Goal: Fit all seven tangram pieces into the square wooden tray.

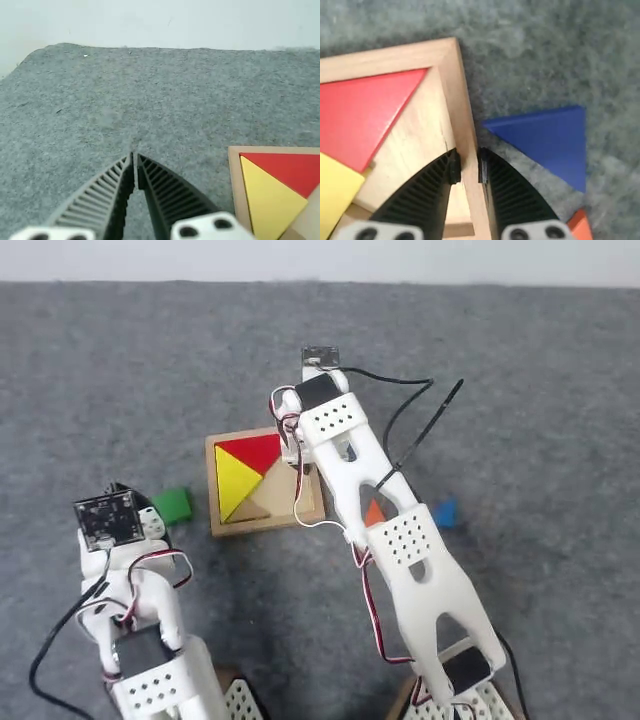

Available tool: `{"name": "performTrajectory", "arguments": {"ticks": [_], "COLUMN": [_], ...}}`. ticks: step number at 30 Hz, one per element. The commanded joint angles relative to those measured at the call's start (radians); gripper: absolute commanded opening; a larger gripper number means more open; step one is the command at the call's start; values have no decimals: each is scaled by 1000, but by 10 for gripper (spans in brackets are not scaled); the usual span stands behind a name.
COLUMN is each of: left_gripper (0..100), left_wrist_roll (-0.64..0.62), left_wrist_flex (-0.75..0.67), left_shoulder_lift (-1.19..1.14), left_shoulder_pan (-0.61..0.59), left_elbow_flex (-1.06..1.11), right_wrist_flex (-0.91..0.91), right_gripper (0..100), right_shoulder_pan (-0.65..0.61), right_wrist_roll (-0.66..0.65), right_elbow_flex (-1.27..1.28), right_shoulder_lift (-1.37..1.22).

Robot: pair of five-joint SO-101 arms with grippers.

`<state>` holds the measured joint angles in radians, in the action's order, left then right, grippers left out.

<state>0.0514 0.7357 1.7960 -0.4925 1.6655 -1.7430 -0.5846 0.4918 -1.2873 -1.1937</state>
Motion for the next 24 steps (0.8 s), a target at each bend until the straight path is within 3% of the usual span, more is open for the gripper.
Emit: {"name": "performTrajectory", "arguments": {"ticks": [1, 8, 11, 18, 24], "left_gripper": [13, 13, 13, 13, 13], "left_wrist_roll": [12, 12, 12, 12, 14], "left_wrist_flex": [3, 3, 3, 3, 3], "left_shoulder_lift": [21, 21, 21, 21, 21], "left_shoulder_pan": [-5, -5, -5, -5, -5], "left_elbow_flex": [-8, -8, -8, -8, -7], "right_wrist_flex": [7, -15, -48, -59, -54], "right_gripper": [11, 144, 147, 145, 145], "right_shoulder_pan": [-4, -13, -13, 8, 101], "right_wrist_roll": [-164, -207, -230, -523, -850], "right_elbow_flex": [-9, -9, -49, -49, 224], "right_shoulder_lift": [111, 116, 128, 236, 432]}}
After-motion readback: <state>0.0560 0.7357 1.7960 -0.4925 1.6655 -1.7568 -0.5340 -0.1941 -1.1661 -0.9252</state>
